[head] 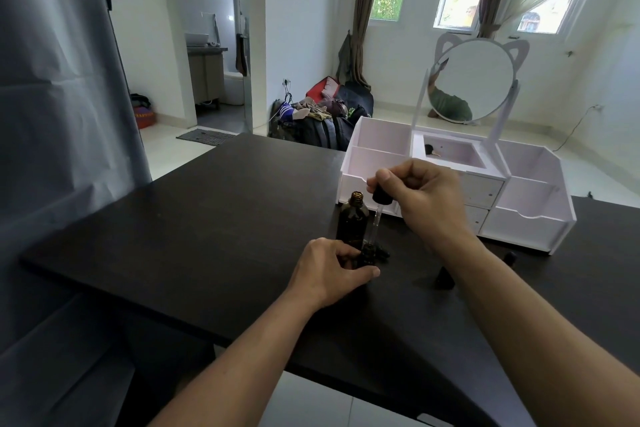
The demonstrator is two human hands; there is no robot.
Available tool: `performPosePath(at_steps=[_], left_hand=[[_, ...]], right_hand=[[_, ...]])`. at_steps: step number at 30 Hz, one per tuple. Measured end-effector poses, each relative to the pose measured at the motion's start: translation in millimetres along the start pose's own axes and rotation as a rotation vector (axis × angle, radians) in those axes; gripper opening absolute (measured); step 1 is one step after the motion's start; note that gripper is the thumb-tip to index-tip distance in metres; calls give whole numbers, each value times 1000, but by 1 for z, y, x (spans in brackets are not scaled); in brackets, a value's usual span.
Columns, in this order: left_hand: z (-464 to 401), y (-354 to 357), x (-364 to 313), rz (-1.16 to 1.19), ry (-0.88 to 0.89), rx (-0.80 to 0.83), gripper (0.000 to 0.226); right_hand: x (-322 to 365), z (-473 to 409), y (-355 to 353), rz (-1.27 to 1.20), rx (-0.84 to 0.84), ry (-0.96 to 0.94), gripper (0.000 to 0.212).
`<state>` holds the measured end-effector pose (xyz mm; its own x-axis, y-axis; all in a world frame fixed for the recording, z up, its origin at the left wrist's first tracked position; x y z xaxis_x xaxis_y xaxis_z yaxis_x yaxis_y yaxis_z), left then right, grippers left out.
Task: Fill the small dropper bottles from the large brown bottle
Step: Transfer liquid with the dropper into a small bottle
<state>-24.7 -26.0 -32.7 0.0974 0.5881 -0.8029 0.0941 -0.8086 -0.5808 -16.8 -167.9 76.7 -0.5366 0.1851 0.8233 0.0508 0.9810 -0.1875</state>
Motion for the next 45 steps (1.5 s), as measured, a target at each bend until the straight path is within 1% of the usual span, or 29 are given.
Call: performPosePath(at_steps=[11, 14, 17, 22, 27, 30, 35, 40, 45], left_hand=[[0, 1, 1, -1, -6, 10, 46], [-1, 0, 1, 8, -2, 28, 44], [-1, -1, 2, 30, 21, 32, 37], [-1, 1, 5, 51, 59, 18, 41], [-2, 2, 6, 15, 92, 6, 45], [-1, 2, 6, 13, 87, 8, 45], [-1, 2, 5, 19, 48, 18, 44], [-2, 1, 2, 13, -11, 1, 47], [1, -1, 1, 25, -6, 8, 40]], right_hand=[[-3, -1, -3, -5, 8, 1, 13], [0, -3, -4, 5, -10, -11, 9], [8, -11, -6, 1, -61, -48, 7], [30, -32, -6, -61, -208, -118, 6], [41, -45, 6, -60, -251, -154, 7], [37, -47, 13, -30, -240, -133, 6], [23, -46, 18, 1, -205, -97, 13], [4, -40, 27, 50, -129, -40, 10], [-15, -35, 32, 98, -88, 36, 15]])
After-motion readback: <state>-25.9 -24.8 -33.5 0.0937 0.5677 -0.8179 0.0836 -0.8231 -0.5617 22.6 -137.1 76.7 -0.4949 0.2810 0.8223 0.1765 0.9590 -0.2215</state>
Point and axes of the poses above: each hand's wrist, its own z-axis away from the middle knuckle, its own y-axis out of the palm, x = y × z, the point moved 1 cm from there along -z, towards the middle knuckle, and after that the axes turned 5 degrees about -y, right-handed, at the moved point
